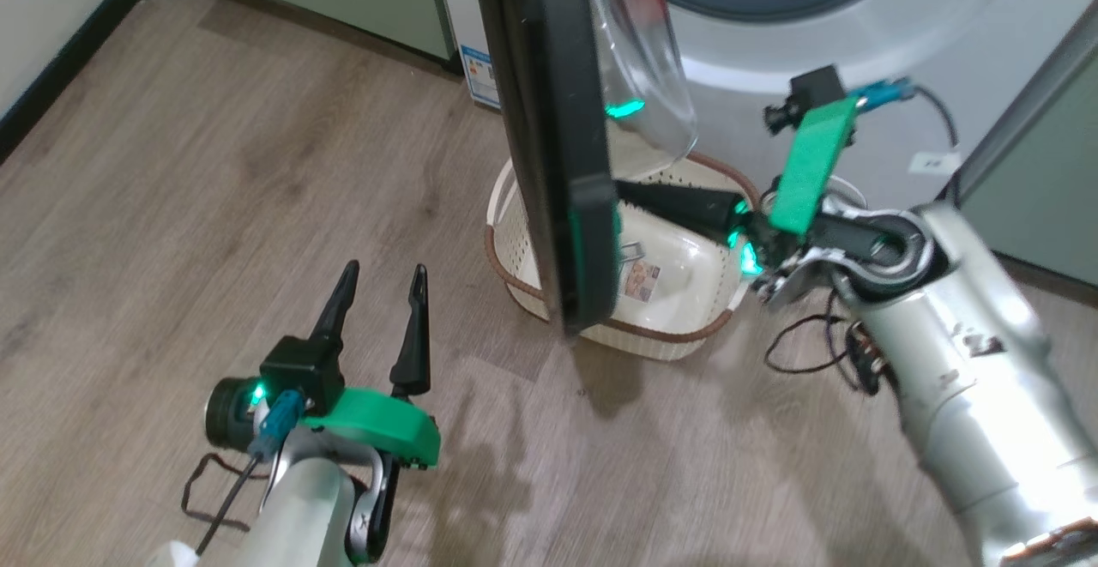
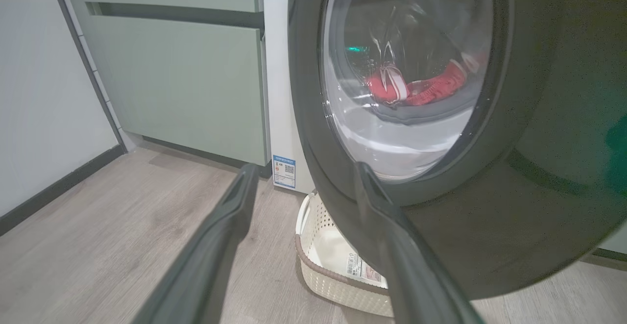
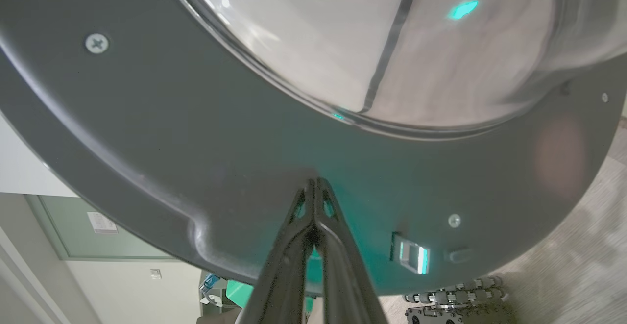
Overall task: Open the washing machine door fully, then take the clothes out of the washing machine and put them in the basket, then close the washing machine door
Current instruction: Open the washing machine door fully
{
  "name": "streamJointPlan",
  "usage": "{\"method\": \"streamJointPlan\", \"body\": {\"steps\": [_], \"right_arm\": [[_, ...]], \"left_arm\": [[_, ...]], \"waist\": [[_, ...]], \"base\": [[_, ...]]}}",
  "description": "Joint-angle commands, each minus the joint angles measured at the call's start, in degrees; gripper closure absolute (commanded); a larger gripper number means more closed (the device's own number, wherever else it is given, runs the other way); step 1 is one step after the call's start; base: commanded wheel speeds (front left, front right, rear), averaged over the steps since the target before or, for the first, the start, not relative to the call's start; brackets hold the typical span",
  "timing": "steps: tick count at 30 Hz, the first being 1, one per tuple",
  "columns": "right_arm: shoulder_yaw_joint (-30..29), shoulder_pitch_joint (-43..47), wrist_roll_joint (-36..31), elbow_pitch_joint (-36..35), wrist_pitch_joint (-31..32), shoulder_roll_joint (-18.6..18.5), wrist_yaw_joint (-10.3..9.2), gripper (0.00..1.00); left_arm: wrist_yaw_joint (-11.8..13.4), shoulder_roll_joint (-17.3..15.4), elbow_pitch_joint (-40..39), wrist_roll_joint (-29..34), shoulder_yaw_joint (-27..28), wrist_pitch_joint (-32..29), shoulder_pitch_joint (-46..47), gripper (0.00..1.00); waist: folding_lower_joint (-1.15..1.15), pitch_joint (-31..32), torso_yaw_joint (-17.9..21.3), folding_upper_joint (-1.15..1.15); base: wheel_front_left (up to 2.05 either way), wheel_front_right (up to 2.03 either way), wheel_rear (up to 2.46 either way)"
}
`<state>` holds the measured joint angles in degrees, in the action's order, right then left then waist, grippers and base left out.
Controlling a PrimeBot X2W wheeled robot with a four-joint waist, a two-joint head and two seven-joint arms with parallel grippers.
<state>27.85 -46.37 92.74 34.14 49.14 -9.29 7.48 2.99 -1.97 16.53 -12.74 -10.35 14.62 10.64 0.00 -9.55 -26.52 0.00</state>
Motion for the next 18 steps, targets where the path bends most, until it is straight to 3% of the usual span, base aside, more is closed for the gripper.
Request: {"method": "streamJointPlan", "body": {"steps": [1, 15, 16, 17, 18], "right_arm": [[0.73, 0.61, -0.71, -1.5, -0.78, 2.29, 0.01, 1.0], [-1.29, 3.88, -1.31, 0.46, -5.99, 4.88, 0.01, 1.0], [-1.88, 4.15, -1.35, 0.82, -7.05, 4.93, 0.01, 0.63], [-2.46, 4.5, -1.51, 1.15, -8.31, 4.97, 0.01, 0.0], [-2.98, 4.93, -1.62, 1.12, -9.46, 5.01, 0.01, 0.0]], "left_arm": [[-0.24, -0.91, -1.33, 0.85, 2.19, 0.38, 0.7, 0.0], [-1.37, -0.91, -0.43, 2.39, 4.51, 0.38, -0.81, 0.0], [-1.53, -0.91, -0.31, 2.54, 4.88, 0.38, -1.04, 0.0], [-1.71, -0.91, -0.2, 2.69, 5.29, 0.38, -1.21, 0.0], [-1.87, -0.91, -0.1, 2.85, 5.75, 0.38, -1.37, 0.0]], "waist": [[0.0, 1.02, -0.52, 0.0], [0.0, 4.26, 0.34, 0.0], [0.0, 4.65, 0.65, 0.0], [0.0, 4.96, 0.97, 0.0], [0.0, 5.26, 1.39, 0.0]], "base": [[0.0, 0.0, 0.0], [0.0, 0.0, 0.0], [0.0, 0.0, 0.0], [0.0, 0.0, 0.0], [0.0, 0.0, 0.0]]}}
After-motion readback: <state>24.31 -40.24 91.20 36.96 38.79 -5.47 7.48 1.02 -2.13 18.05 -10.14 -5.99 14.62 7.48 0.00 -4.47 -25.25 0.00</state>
